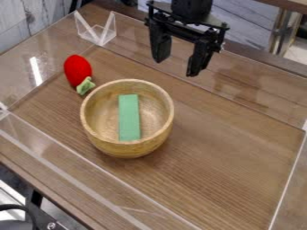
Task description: Move the red fruit to the right
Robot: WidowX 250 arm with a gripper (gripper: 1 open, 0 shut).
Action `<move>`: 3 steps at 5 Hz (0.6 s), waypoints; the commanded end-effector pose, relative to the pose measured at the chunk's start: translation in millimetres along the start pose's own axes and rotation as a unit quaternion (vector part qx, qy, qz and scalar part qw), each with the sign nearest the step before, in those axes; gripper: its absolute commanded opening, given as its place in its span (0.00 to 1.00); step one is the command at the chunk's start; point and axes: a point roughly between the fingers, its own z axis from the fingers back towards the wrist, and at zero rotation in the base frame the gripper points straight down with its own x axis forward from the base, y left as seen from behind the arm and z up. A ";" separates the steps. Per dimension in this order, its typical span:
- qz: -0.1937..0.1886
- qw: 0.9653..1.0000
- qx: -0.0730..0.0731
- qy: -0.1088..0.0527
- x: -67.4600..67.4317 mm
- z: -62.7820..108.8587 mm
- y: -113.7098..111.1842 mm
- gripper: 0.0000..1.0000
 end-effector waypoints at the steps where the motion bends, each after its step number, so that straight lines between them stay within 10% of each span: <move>1: 0.006 1.000 -0.002 0.013 -2.5 -10.1 3.7 1.00; 3: 0.087 0.996 -0.010 -0.024 -17.9 -2.6 78.9 1.00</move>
